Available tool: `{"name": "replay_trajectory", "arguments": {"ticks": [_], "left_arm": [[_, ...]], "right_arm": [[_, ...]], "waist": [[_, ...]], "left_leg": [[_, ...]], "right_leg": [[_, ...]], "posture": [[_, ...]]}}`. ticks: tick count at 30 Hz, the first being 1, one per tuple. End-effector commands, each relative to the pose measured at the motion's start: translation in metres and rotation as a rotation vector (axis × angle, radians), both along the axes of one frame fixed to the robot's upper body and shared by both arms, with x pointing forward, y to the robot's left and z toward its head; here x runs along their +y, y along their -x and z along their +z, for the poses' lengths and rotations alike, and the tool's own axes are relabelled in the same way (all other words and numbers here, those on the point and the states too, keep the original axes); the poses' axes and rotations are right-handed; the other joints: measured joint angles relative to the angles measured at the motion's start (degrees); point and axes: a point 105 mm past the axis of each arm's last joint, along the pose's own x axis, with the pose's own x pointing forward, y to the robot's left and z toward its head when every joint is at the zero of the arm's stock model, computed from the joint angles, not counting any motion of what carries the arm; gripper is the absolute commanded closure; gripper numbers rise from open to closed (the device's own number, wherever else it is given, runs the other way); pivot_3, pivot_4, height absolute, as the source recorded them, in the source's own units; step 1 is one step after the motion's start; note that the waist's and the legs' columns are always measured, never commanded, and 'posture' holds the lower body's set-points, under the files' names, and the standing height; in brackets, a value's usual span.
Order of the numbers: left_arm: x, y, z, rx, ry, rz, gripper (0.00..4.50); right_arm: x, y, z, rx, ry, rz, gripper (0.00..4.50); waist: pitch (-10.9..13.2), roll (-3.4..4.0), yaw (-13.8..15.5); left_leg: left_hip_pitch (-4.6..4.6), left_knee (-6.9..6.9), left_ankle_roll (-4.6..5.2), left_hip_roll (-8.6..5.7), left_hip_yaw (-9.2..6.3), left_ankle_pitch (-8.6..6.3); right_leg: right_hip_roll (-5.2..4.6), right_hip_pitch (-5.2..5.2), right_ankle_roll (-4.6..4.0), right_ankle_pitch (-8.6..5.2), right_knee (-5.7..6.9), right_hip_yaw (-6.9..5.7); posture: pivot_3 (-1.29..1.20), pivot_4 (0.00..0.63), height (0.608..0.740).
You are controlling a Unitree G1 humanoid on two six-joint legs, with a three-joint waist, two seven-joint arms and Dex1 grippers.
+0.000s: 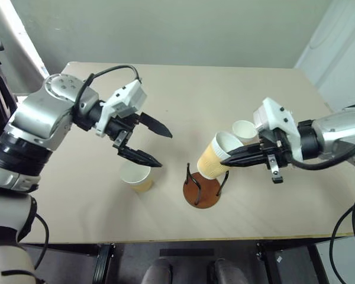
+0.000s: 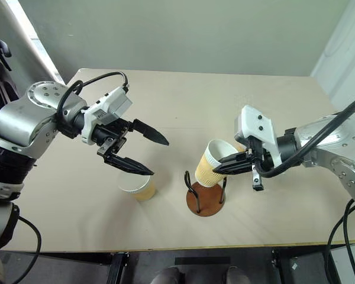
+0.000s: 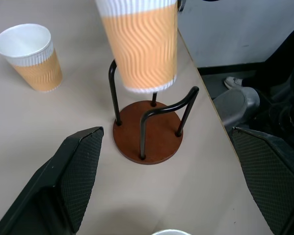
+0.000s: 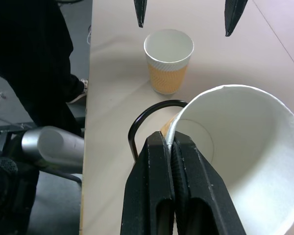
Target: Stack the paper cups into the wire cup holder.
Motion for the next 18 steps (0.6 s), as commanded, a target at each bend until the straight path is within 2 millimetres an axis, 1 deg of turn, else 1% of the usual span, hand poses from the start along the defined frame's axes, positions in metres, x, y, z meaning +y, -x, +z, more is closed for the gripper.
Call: {"name": "replay_trajectory", "arguments": {"ticks": [1, 6, 7, 9, 11, 13, 16, 18], "left_arm": [[0.006, 0.009, 0.013, -0.037, 0.013, -0.009, 0.0], [0.01, 0.01, 0.012, -0.043, 0.024, 0.016, 0.0], [0.01, 0.011, 0.011, -0.045, 0.025, 0.019, 0.0], [0.01, 0.011, 0.01, -0.048, 0.027, 0.023, 0.0], [0.011, 0.01, 0.01, -0.051, 0.028, 0.028, 0.0], [0.011, 0.009, 0.008, -0.056, 0.029, 0.034, 0.0], [0.012, 0.009, 0.006, -0.059, 0.032, 0.04, 0.0], [0.012, 0.009, 0.006, -0.061, 0.037, 0.045, 0.0]], "right_arm": [[0.003, 0.001, 0.003, -0.057, 0.025, 0.034, 4.47], [0.004, 0.002, -0.006, -0.08, 0.072, 0.061, 4.47], [0.004, 0.001, -0.007, -0.086, 0.079, 0.064, 4.3], [0.005, 0.002, -0.009, -0.093, 0.089, 0.076, 3.9], [0.008, 0.003, -0.007, -0.092, 0.074, 0.087, 3.24], [0.01, 0.002, -0.005, -0.094, 0.056, 0.088, 2.47], [0.011, 0.002, -0.004, -0.097, 0.04, 0.083, 1.51], [0.012, 0.0, -0.003, -0.094, 0.026, 0.075, 1.51]], "waist": [[0.0, 0.0, -0.1], [0.0, 0.0, -0.1], [0.0, 0.0, -0.1], [0.0, 0.0, -0.1], [0.0, 0.0, -0.1], [0.0, 0.0, -0.1], [0.0, 0.0, -0.1], [0.0, 0.0, -0.2]], "left_leg": [[0.0, 0.0, 0.0, 0.0, 0.01, 0.0], [0.0, 0.0, 0.0, 0.01, 0.0, 0.0], [0.0, 0.0, 0.0, 0.01, 0.0, 0.0], [0.0, 0.0, 0.0, 0.01, 0.0, 0.0], [0.0, 0.0, 0.0, 0.02, 0.0, 0.0], [0.0, 0.0, 0.0, 0.03, 0.0, 0.0], [0.0, 0.0, 0.0, 0.03, 0.0, 0.0], [0.0, 0.0, 0.0, 0.04, 0.0, 0.0]], "right_leg": [[0.0, 0.0, 0.0, 0.0, 0.01, 0.0], [0.0, 0.0, -0.01, 0.0, 0.0, -0.01], [0.0, 0.01, -0.01, 0.0, 0.0, -0.01], [0.0, 0.01, -0.02, 0.0, 0.0, 0.0], [0.0, 0.01, -0.02, 0.0, 0.01, 0.0], [0.01, 0.01, -0.04, 0.0, 0.01, 0.01], [0.01, 0.0, -0.05, 0.0, 0.01, 0.0], [0.01, 0.0, -0.05, 0.0, 0.0, 0.0]], "posture": [[0.0, 0.15, 0.74], [0.0, 0.15, 0.74], [0.0, 0.15, 0.74], [0.0, 0.15, 0.74], [0.0, 0.15, 0.74], [0.0, 0.15, 0.74], [0.0, 0.15, 0.74], [0.0, 0.15, 0.74]]}}
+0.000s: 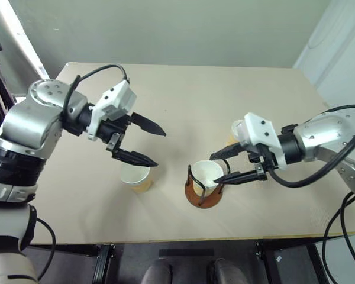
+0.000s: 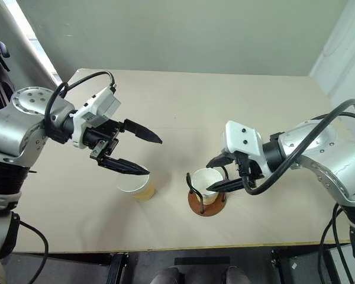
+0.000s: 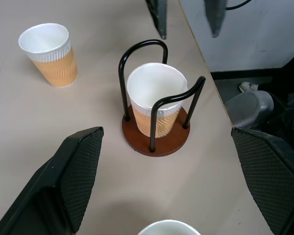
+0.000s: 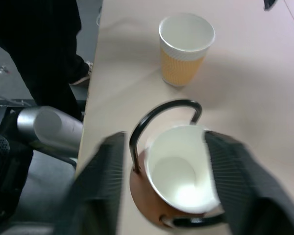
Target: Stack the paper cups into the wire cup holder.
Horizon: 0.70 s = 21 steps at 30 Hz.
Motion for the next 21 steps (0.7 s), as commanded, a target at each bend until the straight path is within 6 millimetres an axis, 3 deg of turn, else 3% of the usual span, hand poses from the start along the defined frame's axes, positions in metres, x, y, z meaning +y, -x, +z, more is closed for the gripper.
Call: {"name": "replay_trajectory", "arguments": {"ticks": [1, 6, 10, 15, 21], "left_arm": [[0.0, 0.007, 0.011, -0.044, 0.009, -0.027, 0.0], [0.007, 0.008, 0.01, -0.06, 0.003, 0.017, 0.0], [0.036, 0.003, 0.008, -0.118, -0.073, 0.145, 0.0], [0.052, 0.01, -0.001, -0.106, -0.122, 0.189, 0.0], [0.044, 0.025, -0.008, -0.05, -0.123, 0.164, 0.0]], "right_arm": [[0.002, 0.002, 0.012, -0.046, -0.036, 0.001, 1.51], [-0.005, -0.016, 0.043, -0.068, -0.159, -0.113, 1.51], [-0.022, -0.029, 0.077, -0.108, -0.311, -0.249, 1.51], [-0.03, -0.019, 0.078, -0.103, -0.339, -0.242, 1.51], [-0.043, -0.017, 0.092, -0.116, -0.396, -0.248, 1.51]], "waist": [[0.0, 0.0, 0.0], [0.0, 0.01, -0.2], [0.0, 0.01, -0.5], [0.0, 0.01, -0.5], [0.0, 0.01, -0.5]], "left_leg": [[0.0, 0.0, 0.0, 0.0, 0.0, 0.0], [0.0, 0.0, 0.0, 0.0, 0.02, 0.0], [0.0, -0.03, -0.01, 0.06, 0.02, 0.0], [0.01, -0.19, -0.01, 0.15, -0.02, 0.0], [0.0, -0.2, -0.04, 0.15, -0.01, 0.02]], "right_leg": [[0.0, 0.0, 0.0, 0.0, 0.0, 0.0], [0.0, -0.01, 0.0, 0.0, 0.0, 0.01], [0.05, -0.05, -0.05, -0.01, 0.0, 0.0], [0.07, -0.09, -0.25, -0.13, -0.01, -0.08], [0.08, -0.11, -0.26, -0.13, 0.02, -0.08]], "posture": [[0.0, 0.15, 0.74], [0.0, 0.15, 0.74], [0.0, 0.15, 0.74], [0.0, 0.15, 0.74], [0.0, 0.15, 0.74]]}}
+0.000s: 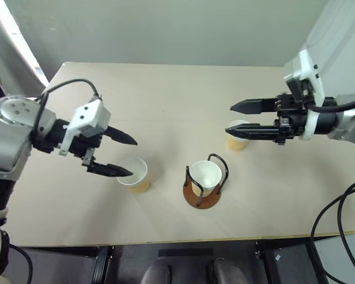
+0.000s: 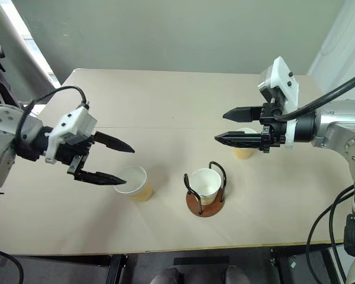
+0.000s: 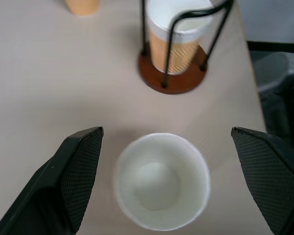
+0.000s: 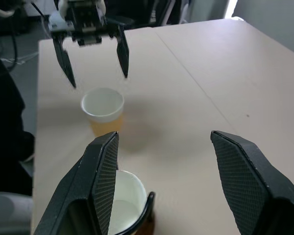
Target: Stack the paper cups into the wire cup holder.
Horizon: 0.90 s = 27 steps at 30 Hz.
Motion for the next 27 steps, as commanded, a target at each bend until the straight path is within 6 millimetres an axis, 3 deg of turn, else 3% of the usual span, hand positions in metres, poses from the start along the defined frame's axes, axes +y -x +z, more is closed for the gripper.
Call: {"name": "replay_trajectory", "arguments": {"ticks": [1, 6, 10, 18, 22, 27], "left_arm": [[-0.006, 0.013, 0.013, -0.018, 0.003, -0.031, 0.0], [-0.002, 0.022, 0.007, -0.003, -0.09, -0.059, 0.0], [0.007, 0.011, 0.009, -0.073, -0.176, -0.04, 0.0], [-0.001, 0.01, -0.002, -0.057, -0.19, -0.075, 0.0], [-0.008, 0.02, -0.013, 0.003, -0.181, -0.116, 0.0], [-0.003, 0.023, -0.016, 0.013, -0.217, -0.116, 0.0]], "right_arm": [[-0.014, 0.006, 0.027, -0.072, -0.064, -0.01, 1.51], [-0.027, 0.009, 0.038, -0.092, -0.079, -0.021, 1.51], [-0.034, 0.007, 0.037, -0.106, -0.068, -0.051, 1.51], [-0.045, 0.004, 0.025, -0.127, -0.021, -0.104, 1.51], [-0.053, 0.003, 0.028, -0.132, -0.043, -0.122, 1.51], [-0.058, 0.003, 0.029, -0.125, -0.047, -0.137, 1.51]], "waist": [[0.0, 0.0, 0.0], [0.0, 0.0, -0.1], [0.0, 0.01, 0.0], [0.0, 0.01, -0.1], [0.0, 0.01, -0.1], [0.0, 0.0, -0.1]], "left_leg": [[0.0, 0.0, 0.0, 0.0, 0.01, 0.0], [0.04, -0.04, 0.0, 0.02, 0.03, 0.0], [0.08, -0.08, 0.0, 0.06, 0.02, 0.0], [0.07, -0.08, -0.02, 0.05, 0.02, -0.02], [0.07, -0.09, -0.03, 0.05, 0.03, -0.02], [0.07, -0.1, -0.04, 0.06, 0.04, -0.03]], "right_leg": [[0.0, 0.0, 0.0, 0.0, 0.0, 0.01], [0.01, -0.02, -0.03, -0.02, 0.03, 0.03], [0.02, -0.03, -0.09, -0.05, 0.08, 0.03], [-0.01, -0.01, -0.11, -0.03, 0.09, 0.0], [0.0, -0.02, -0.11, -0.03, 0.09, 0.01], [0.0, -0.02, -0.11, -0.03, 0.09, 0.01]], "posture": [[0.0, 0.15, 0.74], [0.0, 0.15, 0.74], [0.0, 0.15, 0.74], [0.0, 0.15, 0.74], [0.0, 0.15, 0.74], [0.0, 0.15, 0.74]]}}
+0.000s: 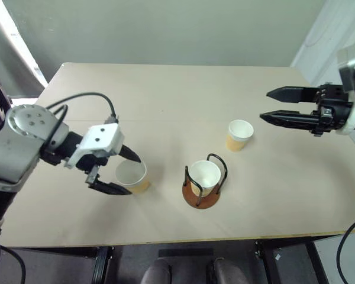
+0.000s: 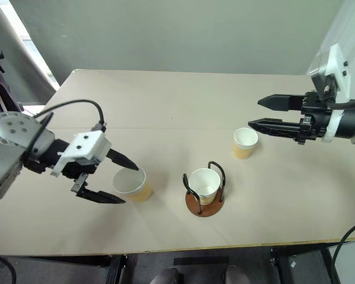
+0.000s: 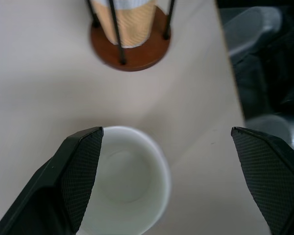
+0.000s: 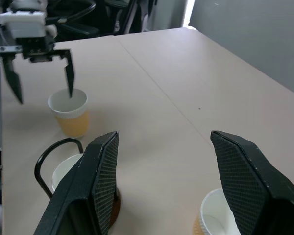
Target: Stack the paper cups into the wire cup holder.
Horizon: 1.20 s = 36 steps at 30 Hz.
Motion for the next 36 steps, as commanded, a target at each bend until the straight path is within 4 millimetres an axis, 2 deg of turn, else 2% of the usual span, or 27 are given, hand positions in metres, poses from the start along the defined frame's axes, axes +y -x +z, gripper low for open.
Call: {"name": "replay_trajectory", "arguments": {"ticks": [1, 11, 15, 21, 31, 36], "left_arm": [[0.005, 0.005, 0.007, -0.021, -0.048, -0.029, 0.0], [0.013, 0.001, -0.009, -0.025, -0.075, -0.026, 0.0], [0.01, 0.001, -0.014, -0.016, -0.063, -0.035, 0.0], [0.008, -0.001, -0.021, -0.011, -0.058, -0.044, 0.0], [0.012, -0.001, -0.027, -0.01, -0.065, -0.051, 0.0], [0.014, -0.002, -0.03, -0.014, -0.07, -0.054, 0.0]], "right_arm": [[-0.005, 0.007, 0.015, -0.069, -0.007, -0.005, 1.51], [-0.002, 0.007, 0.011, -0.115, -0.061, 0.035, 1.51], [-0.004, 0.008, -0.003, -0.177, -0.026, 0.076, 1.51], [-0.009, -0.001, -0.019, -0.207, -0.041, 0.097, 1.51], [-0.018, -0.001, -0.061, -0.112, 0.112, 0.169, 1.51], [-0.017, -0.004, -0.064, -0.118, 0.13, 0.198, 1.51]], "waist": [[0.0, 0.0, 0.0], [0.0, 0.01, 0.0], [0.0, 0.0, 0.0], [0.0, 0.0, 0.0], [0.0, 0.0, 0.0], [0.0, 0.0, 0.0]], "left_leg": [[0.0, 0.0, 0.0, 0.0, -0.01, 0.0], [0.01, 0.01, -0.01, 0.0, -0.01, 0.0], [0.0, 0.02, -0.01, 0.0, -0.02, 0.0], [0.01, 0.1, -0.01, 0.0, -0.01, -0.01], [0.0, 0.15, -0.04, 0.0, 0.0, -0.02], [0.02, 0.16, -0.04, 0.0, 0.0, -0.02]], "right_leg": [[0.0, 0.0, 0.0, 0.0, 0.0, 0.0], [0.0, 0.01, 0.0, 0.0, 0.02, 0.0], [0.01, 0.02, -0.01, 0.0, 0.03, -0.03], [0.01, 0.04, -0.03, 0.03, 0.09, -0.02], [0.01, 0.07, -0.05, 0.04, 0.12, -0.04], [0.01, 0.07, -0.06, 0.04, 0.15, -0.04]], "posture": [[0.0, 0.15, 0.74], [0.0, 0.15, 0.74], [0.0, 0.15, 0.74], [0.0, 0.15, 0.74], [0.0, 0.15, 0.74], [0.0, 0.15, 0.74]]}}
